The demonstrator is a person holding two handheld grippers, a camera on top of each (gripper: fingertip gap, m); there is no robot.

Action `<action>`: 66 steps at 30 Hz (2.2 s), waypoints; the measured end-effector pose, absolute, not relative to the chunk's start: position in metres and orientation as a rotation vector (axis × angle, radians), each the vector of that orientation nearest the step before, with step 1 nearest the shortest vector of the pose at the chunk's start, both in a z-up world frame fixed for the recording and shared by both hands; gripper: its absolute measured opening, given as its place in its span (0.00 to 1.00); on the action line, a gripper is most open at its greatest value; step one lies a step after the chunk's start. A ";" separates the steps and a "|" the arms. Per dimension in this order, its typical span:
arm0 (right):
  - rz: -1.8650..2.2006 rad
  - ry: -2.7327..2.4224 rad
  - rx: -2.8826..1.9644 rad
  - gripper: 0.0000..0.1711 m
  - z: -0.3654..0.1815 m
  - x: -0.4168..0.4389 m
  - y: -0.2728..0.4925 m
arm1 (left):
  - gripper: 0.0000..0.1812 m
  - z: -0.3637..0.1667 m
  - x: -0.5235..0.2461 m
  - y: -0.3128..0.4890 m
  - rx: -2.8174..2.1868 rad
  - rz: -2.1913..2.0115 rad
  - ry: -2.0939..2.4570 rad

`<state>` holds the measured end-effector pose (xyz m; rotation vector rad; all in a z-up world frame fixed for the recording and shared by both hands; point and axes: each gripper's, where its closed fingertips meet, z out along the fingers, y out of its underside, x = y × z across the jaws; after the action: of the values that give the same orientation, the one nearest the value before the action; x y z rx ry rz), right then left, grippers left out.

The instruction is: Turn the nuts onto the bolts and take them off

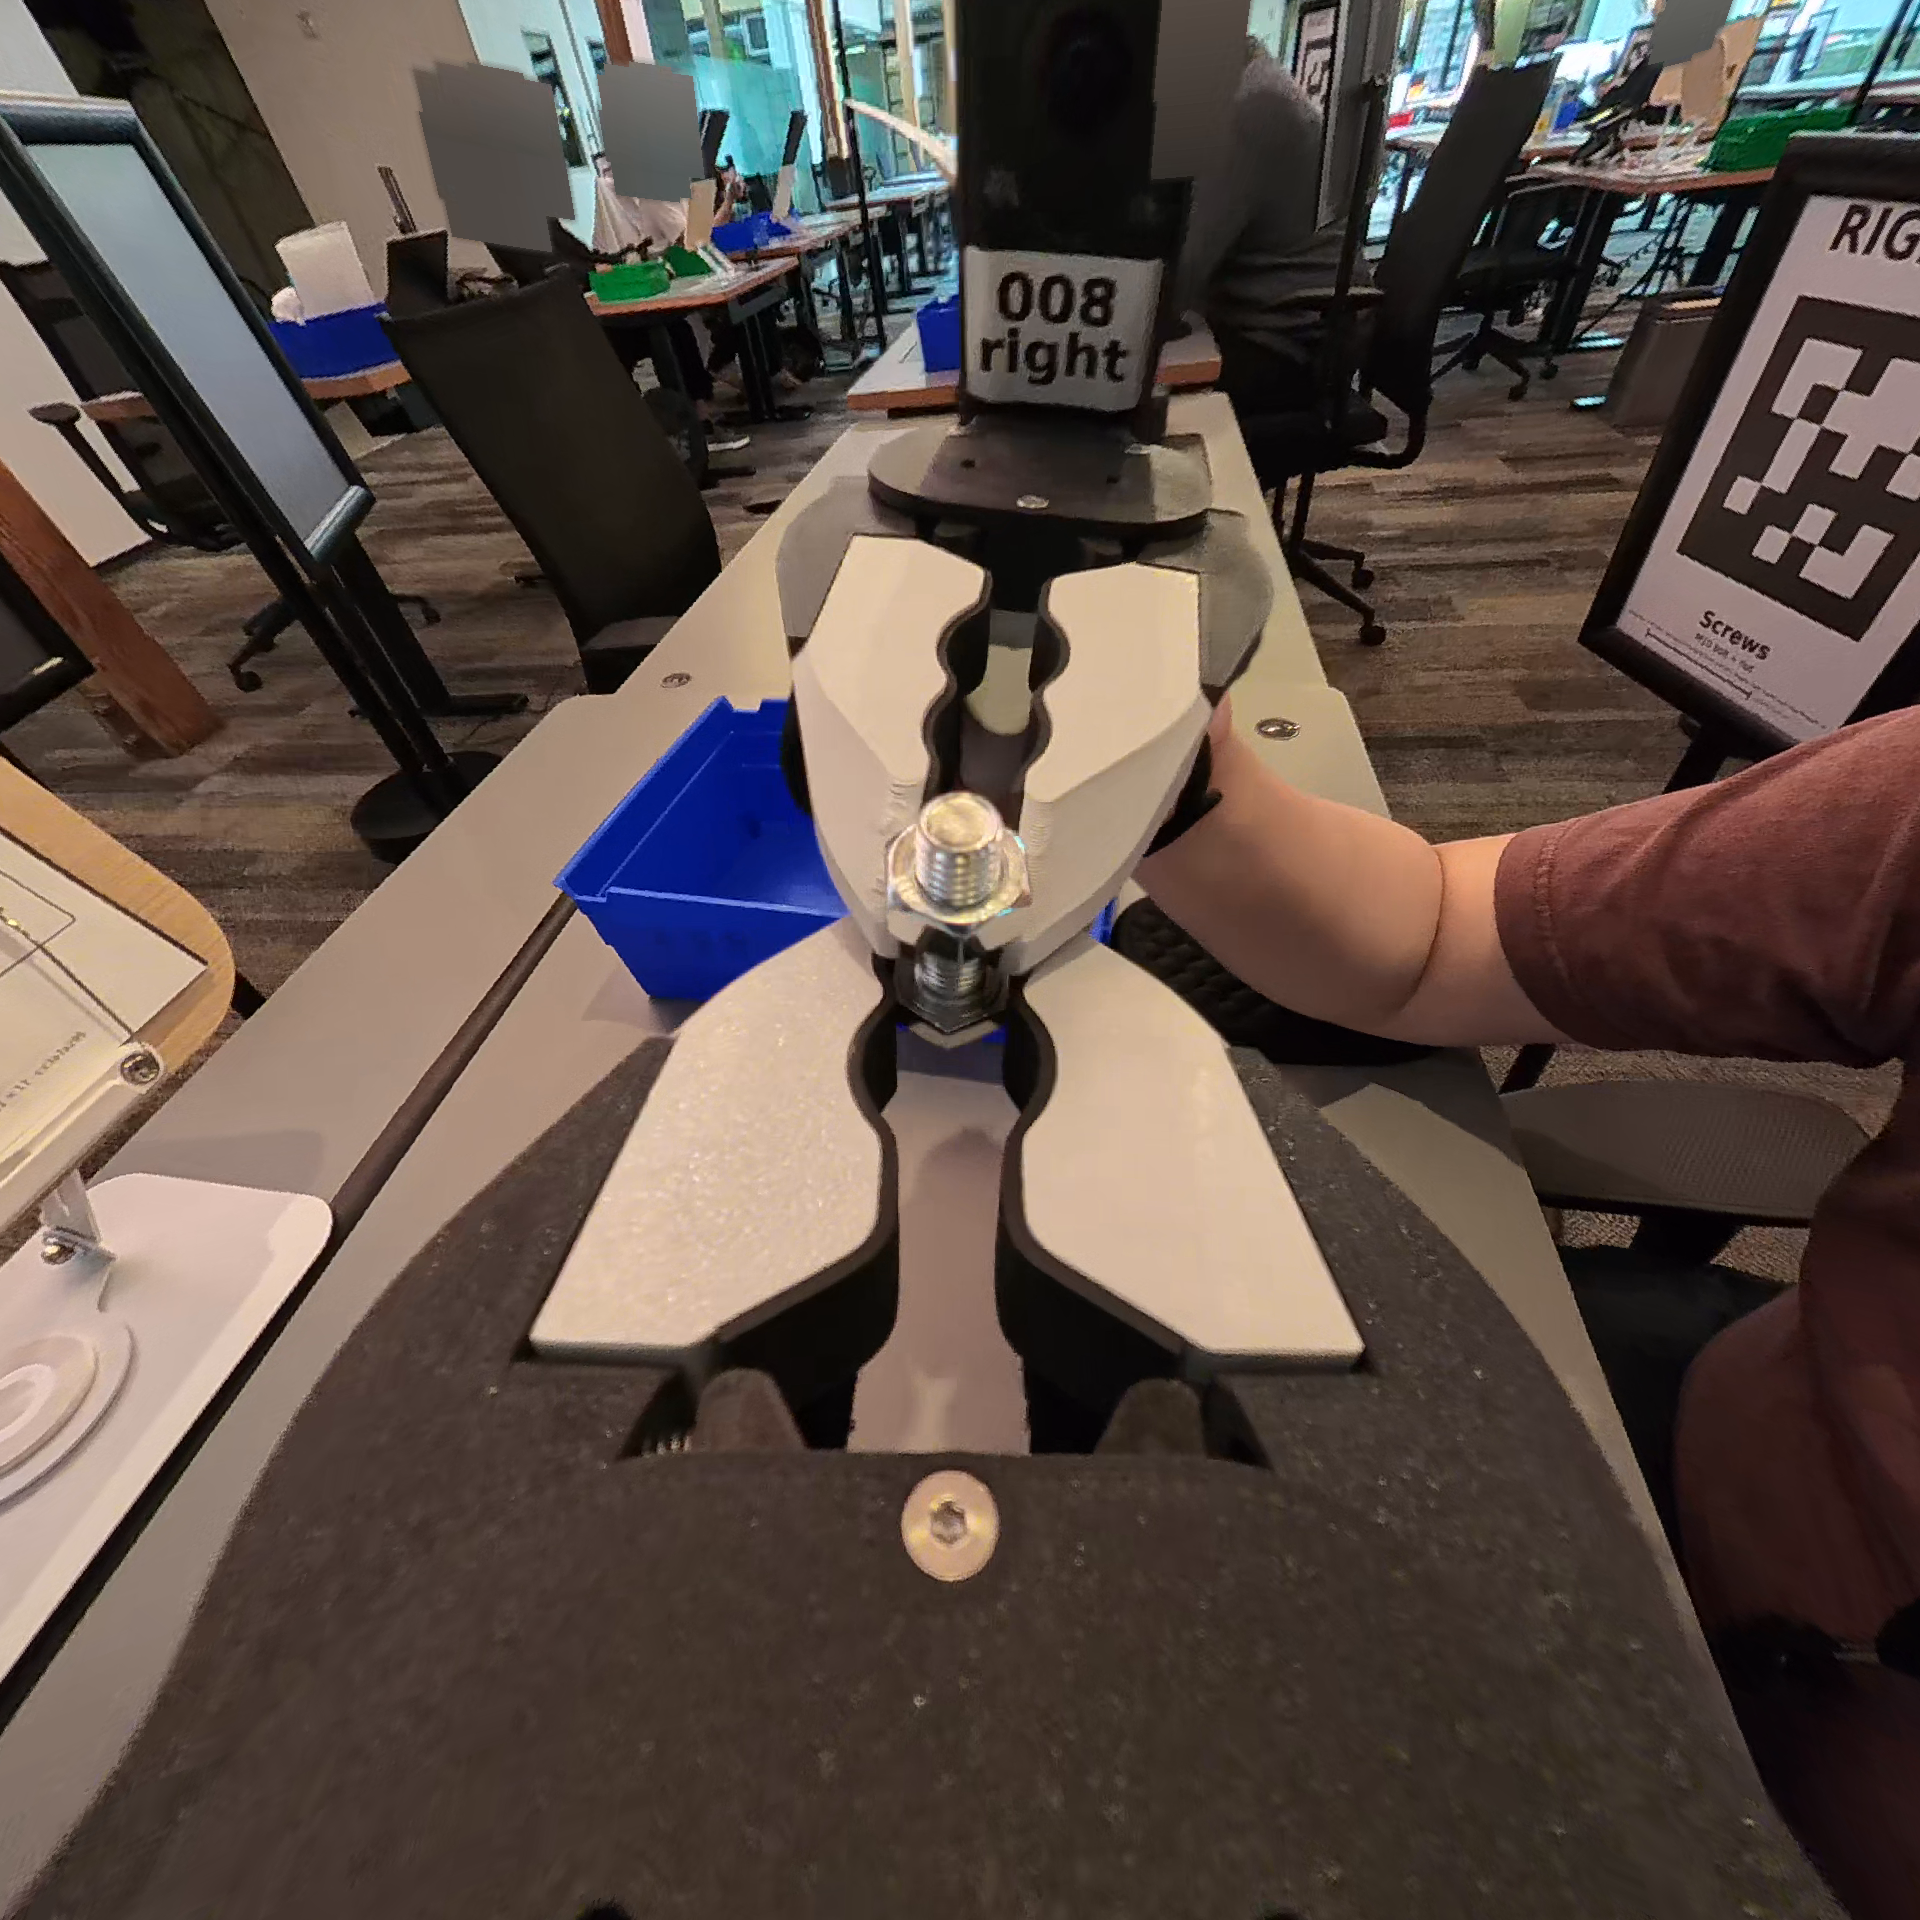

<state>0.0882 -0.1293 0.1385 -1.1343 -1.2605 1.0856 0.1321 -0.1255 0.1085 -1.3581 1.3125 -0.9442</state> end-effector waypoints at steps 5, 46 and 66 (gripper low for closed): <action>0.980 -1.153 -1.273 0.06 0.152 0.144 -0.104 | 0.23 0.106 0.130 -0.122 -1.407 -0.937 1.300; 0.118 -0.546 -2.474 0.16 -0.004 0.368 -0.003 | 0.15 0.069 -0.079 -0.024 -2.054 -0.268 0.800; 0.201 -0.740 -2.427 0.18 -0.006 0.344 0.000 | 0.12 -0.088 -0.184 -0.077 -2.744 0.373 1.132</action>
<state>0.3438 -0.0004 -0.0059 -2.4272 -0.7396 0.2010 -0.1845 -0.0768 -0.0876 -2.7438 1.1324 0.3730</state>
